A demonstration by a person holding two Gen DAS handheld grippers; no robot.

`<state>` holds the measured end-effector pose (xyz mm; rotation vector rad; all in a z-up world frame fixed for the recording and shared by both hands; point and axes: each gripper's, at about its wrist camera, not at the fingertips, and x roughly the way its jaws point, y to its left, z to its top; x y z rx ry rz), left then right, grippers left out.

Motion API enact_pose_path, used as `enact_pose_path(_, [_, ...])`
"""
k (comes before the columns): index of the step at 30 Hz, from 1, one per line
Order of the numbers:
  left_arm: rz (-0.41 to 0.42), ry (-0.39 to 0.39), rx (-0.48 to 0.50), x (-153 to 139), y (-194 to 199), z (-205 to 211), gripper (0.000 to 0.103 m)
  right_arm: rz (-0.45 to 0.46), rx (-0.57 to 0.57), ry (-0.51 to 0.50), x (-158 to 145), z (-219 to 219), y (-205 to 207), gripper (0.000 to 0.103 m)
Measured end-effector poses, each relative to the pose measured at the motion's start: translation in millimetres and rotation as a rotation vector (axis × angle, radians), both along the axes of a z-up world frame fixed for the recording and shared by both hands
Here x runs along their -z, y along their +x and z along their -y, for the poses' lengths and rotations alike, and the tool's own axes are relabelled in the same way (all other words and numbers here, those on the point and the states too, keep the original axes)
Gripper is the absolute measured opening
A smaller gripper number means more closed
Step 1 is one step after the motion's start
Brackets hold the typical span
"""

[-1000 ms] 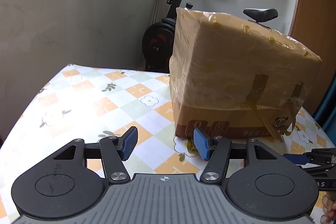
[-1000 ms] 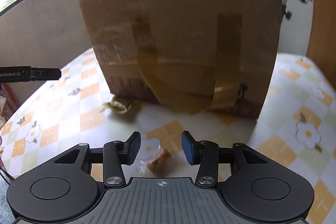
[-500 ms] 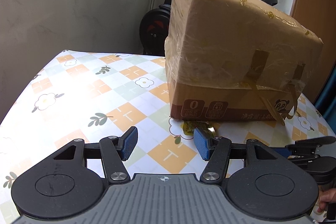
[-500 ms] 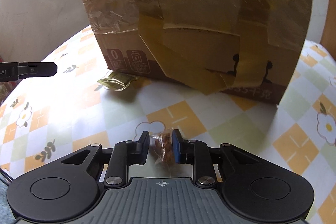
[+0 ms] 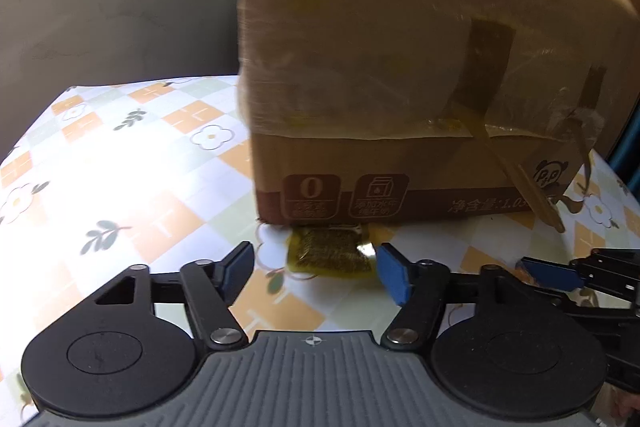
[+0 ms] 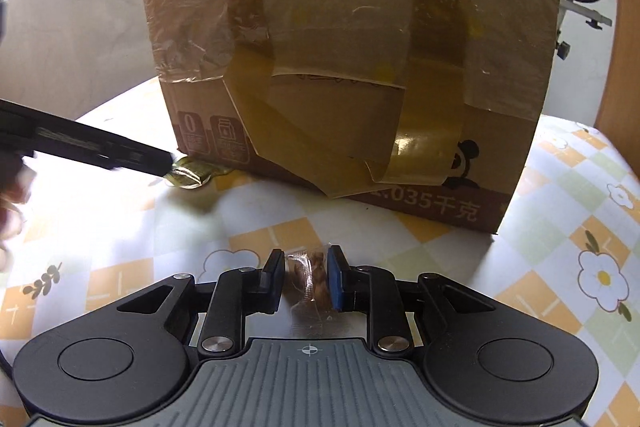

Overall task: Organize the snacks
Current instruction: 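Close the left tool on the gold sachet while the right tool grasps the clear packet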

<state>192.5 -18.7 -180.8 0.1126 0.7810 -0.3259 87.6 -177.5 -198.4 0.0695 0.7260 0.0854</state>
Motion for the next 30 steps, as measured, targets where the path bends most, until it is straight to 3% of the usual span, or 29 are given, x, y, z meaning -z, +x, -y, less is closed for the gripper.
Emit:
enact_pose_path(11, [-0.011, 0.060, 0.008, 20.4, 21.5, 25.3, 0.071, 0.009, 0.004, 0.015, 1.3, 3.8, -2.6, 0.021])
enact_pose_path(13, [0.004, 0.059, 0.011, 20.7, 17.8, 26.7, 0.057, 0.009, 0.005, 0.019, 2.0, 4.6, -2.1, 0.021])
enact_pose_path(21, [0.004, 0.055, 0.032, 18.9, -10.8, 12.9, 0.057, 0.010, 0.005, 0.030, 1.5, 8.2, -3.2, 0.021])
enact_pose_path(30, [-0.022, 0.023, -0.040, 16.8, -41.6, -5.8, 0.057, 0.012, 0.003, 0.033, 1.8, 5.4, -2.4, 0.021])
